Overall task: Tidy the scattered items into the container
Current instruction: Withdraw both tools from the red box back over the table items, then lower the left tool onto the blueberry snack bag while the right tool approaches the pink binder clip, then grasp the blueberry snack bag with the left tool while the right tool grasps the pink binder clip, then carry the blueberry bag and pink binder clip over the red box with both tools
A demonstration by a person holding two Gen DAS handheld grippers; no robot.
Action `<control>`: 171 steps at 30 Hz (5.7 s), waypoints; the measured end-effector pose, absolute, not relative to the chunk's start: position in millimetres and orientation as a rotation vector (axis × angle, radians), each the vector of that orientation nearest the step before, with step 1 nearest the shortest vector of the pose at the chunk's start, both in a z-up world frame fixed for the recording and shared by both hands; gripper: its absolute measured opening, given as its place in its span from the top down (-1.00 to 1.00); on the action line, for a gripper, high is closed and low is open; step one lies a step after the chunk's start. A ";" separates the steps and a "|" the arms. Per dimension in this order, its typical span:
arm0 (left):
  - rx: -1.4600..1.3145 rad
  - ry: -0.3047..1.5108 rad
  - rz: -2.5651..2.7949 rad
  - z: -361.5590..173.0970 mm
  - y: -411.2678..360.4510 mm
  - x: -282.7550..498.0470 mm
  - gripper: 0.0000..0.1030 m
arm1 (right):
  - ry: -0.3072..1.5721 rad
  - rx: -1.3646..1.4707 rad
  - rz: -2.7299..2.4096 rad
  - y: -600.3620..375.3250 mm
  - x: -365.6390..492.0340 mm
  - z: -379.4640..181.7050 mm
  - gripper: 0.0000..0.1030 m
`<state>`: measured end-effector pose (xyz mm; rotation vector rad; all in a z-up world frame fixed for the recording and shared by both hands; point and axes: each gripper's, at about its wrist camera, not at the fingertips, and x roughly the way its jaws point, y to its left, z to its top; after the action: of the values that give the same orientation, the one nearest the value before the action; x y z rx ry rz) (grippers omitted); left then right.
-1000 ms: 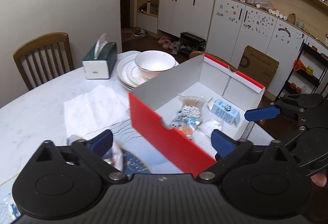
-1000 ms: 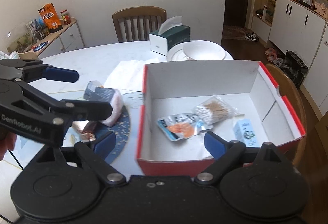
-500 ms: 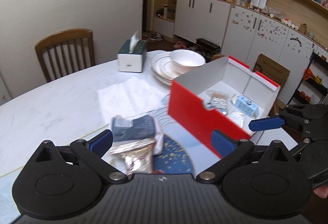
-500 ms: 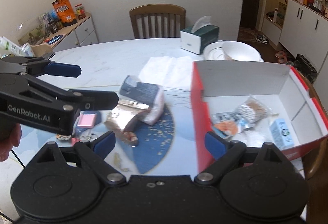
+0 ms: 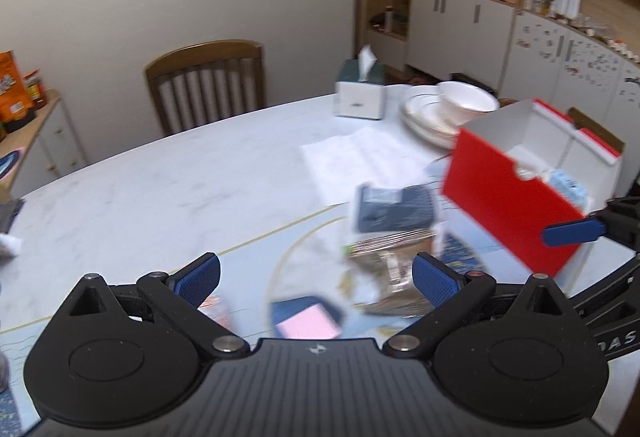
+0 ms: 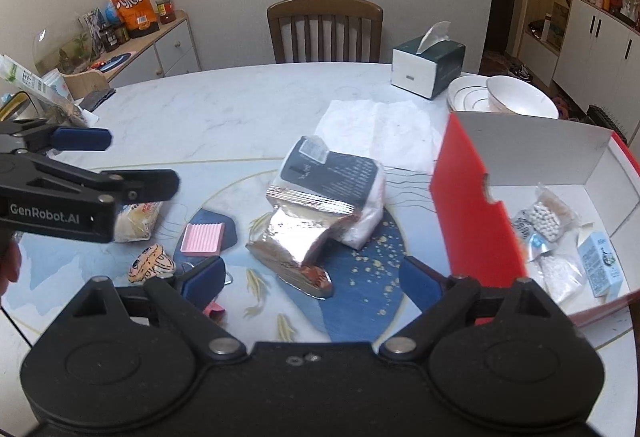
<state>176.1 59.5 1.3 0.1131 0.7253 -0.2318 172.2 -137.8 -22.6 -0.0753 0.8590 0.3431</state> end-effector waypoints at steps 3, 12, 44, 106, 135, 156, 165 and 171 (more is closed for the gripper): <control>0.109 0.732 -0.185 -6.0 77.8 179.3 -0.99 | 0.863 -0.098 0.330 -125.8 175.8 -28.6 -0.82; 0.105 0.773 -0.081 -29.9 114.8 193.1 -0.99 | 0.880 -0.127 0.384 -91.8 172.0 -40.3 -0.82; 0.140 0.877 -0.016 -86.8 131.8 225.0 -0.99 | 0.978 -0.158 0.303 -27.9 167.4 -108.8 -0.55; 0.046 0.953 0.005 -90.5 133.7 201.5 0.03 | 0.985 0.013 0.286 -68.0 183.7 -103.1 -0.30; 0.072 0.952 -0.033 -65.4 104.5 174.8 0.03 | 0.970 -0.048 0.304 -79.8 164.8 -80.9 -0.03; 0.075 0.938 -0.107 -21.2 27.5 151.5 0.03 | 0.897 0.030 0.348 -163.5 165.7 -24.7 -0.03; 0.076 0.900 -0.153 -2.5 -16.7 157.8 0.03 | 0.849 0.033 0.338 -207.4 177.7 -4.5 -0.03; 0.100 0.879 -0.194 6.6 -55.0 167.6 0.03 | 0.816 0.042 0.304 -246.3 188.3 3.4 -0.03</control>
<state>167.6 -55.0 6.6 0.0996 0.8786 -0.1935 188.3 -246.3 3.4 0.0424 0.8156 0.3039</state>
